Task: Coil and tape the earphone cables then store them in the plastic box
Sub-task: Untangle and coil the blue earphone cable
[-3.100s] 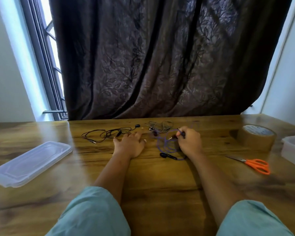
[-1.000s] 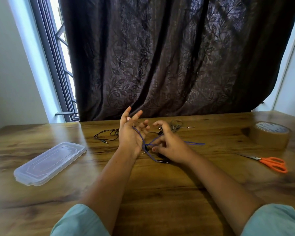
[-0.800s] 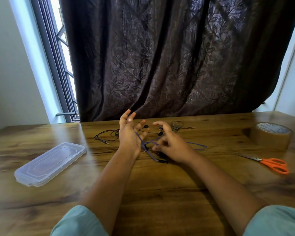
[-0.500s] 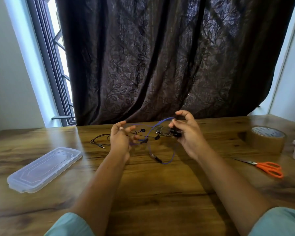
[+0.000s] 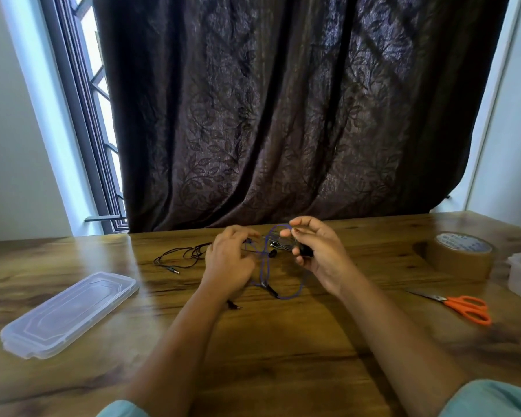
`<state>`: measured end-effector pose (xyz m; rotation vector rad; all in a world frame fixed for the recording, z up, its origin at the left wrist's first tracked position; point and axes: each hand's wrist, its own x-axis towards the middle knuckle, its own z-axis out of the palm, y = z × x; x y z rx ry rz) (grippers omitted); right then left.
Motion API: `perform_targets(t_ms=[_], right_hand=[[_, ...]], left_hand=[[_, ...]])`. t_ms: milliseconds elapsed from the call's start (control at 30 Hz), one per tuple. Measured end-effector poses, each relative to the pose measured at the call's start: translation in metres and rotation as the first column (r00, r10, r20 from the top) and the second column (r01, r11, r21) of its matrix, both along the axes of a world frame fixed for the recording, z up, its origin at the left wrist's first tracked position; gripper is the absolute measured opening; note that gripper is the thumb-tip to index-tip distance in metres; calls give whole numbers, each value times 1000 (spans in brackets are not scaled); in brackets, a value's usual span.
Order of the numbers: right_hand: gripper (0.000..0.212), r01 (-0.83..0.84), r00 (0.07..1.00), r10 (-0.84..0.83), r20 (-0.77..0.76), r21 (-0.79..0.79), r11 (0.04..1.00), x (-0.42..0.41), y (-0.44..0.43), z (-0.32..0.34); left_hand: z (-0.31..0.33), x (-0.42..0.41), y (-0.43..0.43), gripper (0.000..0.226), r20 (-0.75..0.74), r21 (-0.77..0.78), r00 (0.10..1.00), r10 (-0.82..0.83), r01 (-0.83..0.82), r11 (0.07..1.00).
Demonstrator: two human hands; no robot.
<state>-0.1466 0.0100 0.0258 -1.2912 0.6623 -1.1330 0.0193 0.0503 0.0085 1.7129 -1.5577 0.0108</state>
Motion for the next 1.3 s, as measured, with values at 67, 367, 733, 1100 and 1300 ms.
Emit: perform_targets(t_ms=[67, 367, 733, 1100, 1300], right_hand=[[12, -29, 999, 28, -36, -23, 999, 1, 1, 0], [16, -45, 960, 44, 278, -1, 999, -3, 1, 8], [39, 359, 811, -304, 499, -15, 933, -17, -16, 9], [44, 224, 975, -208, 83, -341, 913, -2, -13, -3], [26, 107, 994, -98, 43, -470, 876, 6, -7, -6]], left_hand=[[4, -8, 2, 39, -63, 5, 985, -159, 160, 987], [-5, -16, -3, 4, -99, -11, 957, -272, 273, 962], [-7, 1, 0, 23, -679, 139, 714, -172, 356, 924], [-10, -3, -4, 49, 35, -79, 999, -41, 43, 996], [14, -34, 11, 60, 275, -400, 943, -185, 288, 870]])
